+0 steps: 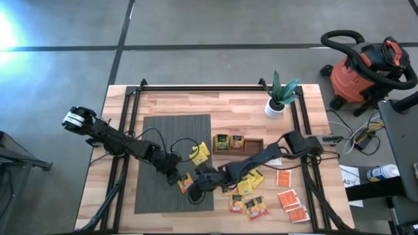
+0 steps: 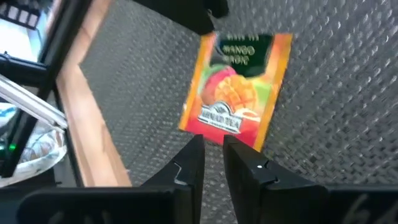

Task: Pick & Place Tea
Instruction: Put the orange tea bag into the left section of the wooden organizer

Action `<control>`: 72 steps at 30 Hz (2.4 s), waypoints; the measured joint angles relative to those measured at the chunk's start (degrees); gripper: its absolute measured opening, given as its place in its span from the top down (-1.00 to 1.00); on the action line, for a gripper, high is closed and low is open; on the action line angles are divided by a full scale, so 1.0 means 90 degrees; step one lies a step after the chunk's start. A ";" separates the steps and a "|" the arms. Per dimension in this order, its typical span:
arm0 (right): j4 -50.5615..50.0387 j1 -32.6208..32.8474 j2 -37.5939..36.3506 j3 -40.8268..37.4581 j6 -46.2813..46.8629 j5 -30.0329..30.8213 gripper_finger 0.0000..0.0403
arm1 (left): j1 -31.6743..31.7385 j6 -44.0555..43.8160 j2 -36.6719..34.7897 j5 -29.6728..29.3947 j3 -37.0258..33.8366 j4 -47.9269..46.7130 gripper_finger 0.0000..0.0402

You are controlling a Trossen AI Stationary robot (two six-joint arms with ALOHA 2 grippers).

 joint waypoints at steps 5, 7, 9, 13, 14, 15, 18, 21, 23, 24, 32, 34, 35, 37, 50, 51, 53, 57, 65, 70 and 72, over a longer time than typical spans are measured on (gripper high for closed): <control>-0.0117 0.0000 0.0092 0.0029 0.0145 0.0018 0.71 | 0.0000 0.0001 0.0000 0.0023 0.0000 0.0017 0.58; -0.0294 -0.0012 0.0079 0.0026 0.0116 0.0075 0.71 | 0.0000 -0.0010 0.0000 0.0056 0.0000 0.0011 0.58; -0.0328 -0.0014 0.0081 0.0014 0.0100 0.0090 0.71 | 0.0000 -0.0012 0.0000 0.0058 0.0000 0.0016 0.58; -0.0260 -0.0015 0.0081 0.0014 0.0124 0.0101 0.71 | 0.0000 -0.0034 0.0000 0.0058 0.0000 0.0010 0.58; -0.0261 -0.0012 0.0081 0.0014 0.0125 0.0097 0.71 | 0.0000 -0.0034 0.0000 0.0058 0.0000 0.0010 0.58; -0.0277 -0.0012 0.0083 0.0013 0.0138 0.0076 0.71 | 0.0000 -0.0034 0.0000 0.0056 0.0000 0.0010 0.58; -0.0228 -0.0012 0.0161 0.0007 0.0156 -0.0017 0.71 | 0.0000 -0.0036 0.0000 0.0056 0.0000 0.0011 0.58; -0.0210 -0.0012 0.0311 0.0053 0.0308 -0.0143 0.71 | 0.0000 -0.0041 0.0000 0.0053 0.0000 0.0008 0.58; -0.0215 -0.0017 0.0379 0.0083 0.0340 -0.0260 0.71 | 0.0000 -0.0041 0.0000 0.0053 0.0000 -0.0010 0.58; -0.0221 -0.0024 0.0387 0.0089 0.0345 -0.0293 0.71 | 0.0000 -0.0042 0.0000 0.0053 0.0000 -0.0017 0.58; -0.0271 -0.0022 0.0387 0.0082 0.0311 -0.0307 0.71 | 0.0013 -0.0032 -0.0075 -0.0139 0.0007 -0.0047 0.58; -0.0307 -0.0022 0.0389 0.0079 0.0311 -0.0314 0.71 | 0.0029 -0.0034 -0.0134 -0.0272 0.0010 -0.0043 0.58; -0.0322 -0.0022 0.0389 0.0077 0.0311 -0.0324 0.71 | 0.0046 -0.0034 -0.0142 -0.0299 0.0010 -0.0035 0.58; -0.0344 -0.0019 0.0392 0.0077 0.0311 -0.0346 0.71 | 0.0088 -0.0040 -0.0144 -0.0295 0.0010 -0.0048 0.58; -0.0374 -0.0019 0.0394 0.0067 0.0219 -0.0394 0.71 | 0.0126 -0.0205 -0.0109 0.0006 -0.0007 -0.0008 0.58; -0.0374 -0.0019 0.0394 0.0067 0.0212 -0.0394 0.71 | 0.0126 -0.0202 -0.0109 -0.0023 -0.0008 0.0020 0.58; -0.0376 -0.0016 0.0394 0.0065 0.0179 -0.0396 0.71 | 0.0126 -0.0200 -0.0107 -0.0104 -0.0010 0.0088 0.58; -0.0369 -0.0012 0.0394 0.0063 0.0170 -0.0367 0.71 | 0.0131 -0.0204 -0.0030 -0.0079 -0.0010 0.0225 0.58; -0.0296 -0.0051 0.0394 0.0050 0.0162 -0.0381 0.71 | 0.0125 -0.0370 0.0487 0.0367 -0.0002 0.0595 0.58; -0.0295 -0.0051 0.0394 0.0050 0.0140 -0.0395 0.71 | 0.0124 -0.0374 0.0437 0.0363 -0.0012 0.0989 0.58; -0.0293 -0.0051 0.0394 0.0052 0.0119 -0.0390 0.71 | 0.0126 -0.0369 0.0417 0.0460 -0.0012 0.1087 0.58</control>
